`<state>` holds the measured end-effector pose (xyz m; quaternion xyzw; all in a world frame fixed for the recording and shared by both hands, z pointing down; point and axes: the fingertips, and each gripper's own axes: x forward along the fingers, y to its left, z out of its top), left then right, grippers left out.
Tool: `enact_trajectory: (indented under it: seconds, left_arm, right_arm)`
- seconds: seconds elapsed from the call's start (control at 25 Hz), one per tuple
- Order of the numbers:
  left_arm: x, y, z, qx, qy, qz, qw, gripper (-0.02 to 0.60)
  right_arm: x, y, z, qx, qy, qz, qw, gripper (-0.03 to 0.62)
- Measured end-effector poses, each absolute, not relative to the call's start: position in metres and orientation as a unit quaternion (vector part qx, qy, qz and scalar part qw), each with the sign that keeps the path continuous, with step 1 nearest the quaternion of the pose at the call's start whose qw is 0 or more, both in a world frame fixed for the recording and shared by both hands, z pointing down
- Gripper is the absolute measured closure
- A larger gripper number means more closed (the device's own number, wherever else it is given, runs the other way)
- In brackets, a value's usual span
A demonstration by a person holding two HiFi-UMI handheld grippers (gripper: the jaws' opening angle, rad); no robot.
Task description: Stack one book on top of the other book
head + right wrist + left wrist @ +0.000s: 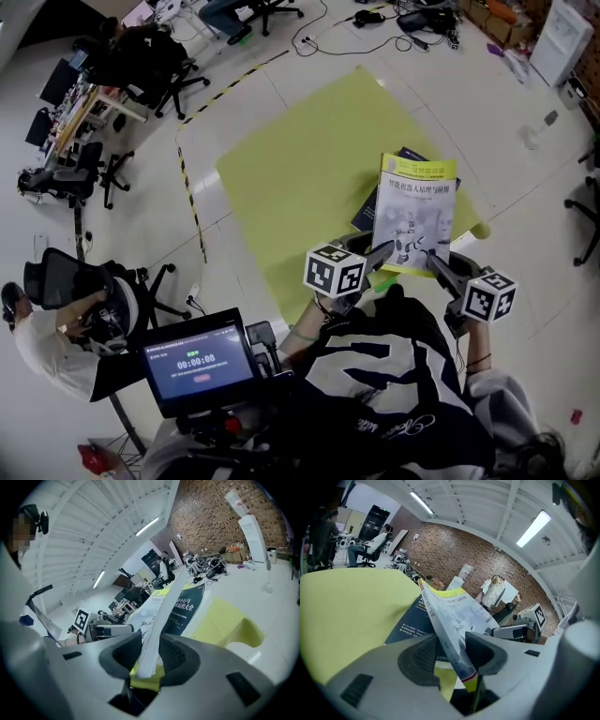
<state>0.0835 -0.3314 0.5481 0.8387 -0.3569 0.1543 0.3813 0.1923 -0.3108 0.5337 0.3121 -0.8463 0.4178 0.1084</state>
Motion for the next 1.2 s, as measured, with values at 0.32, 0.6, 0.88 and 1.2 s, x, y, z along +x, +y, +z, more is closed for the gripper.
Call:
enact_trajectory:
  seconds: [0.32,0.6,0.88,1.2]
  left_arm:
    - [0.089,-0.346,0.577,0.811,-0.382,0.177,0.407,0.407]
    - [0.087,-0.347,0.596,0.782,-0.41,0.19,0.428,0.405]
    - [0.084,-0.345,0.598,0.767,-0.441,0.213,0.415,0.391]
    - [0.05,-0.323,0.586,0.771,-0.469,0.262,0.343,0.391]
  right_arm:
    - [0.198,-0.332,0.561,0.295,-0.844,0.427,0.138,0.482]
    - [0.202,-0.333,0.582,0.308,-0.827,0.448,0.144,0.482]
    - [0.217,-0.335,0.596,0.384,-0.809,0.406,0.184,0.442]
    - [0.233,-0.323,0.589,0.447,-0.795,0.326,0.251,0.438]
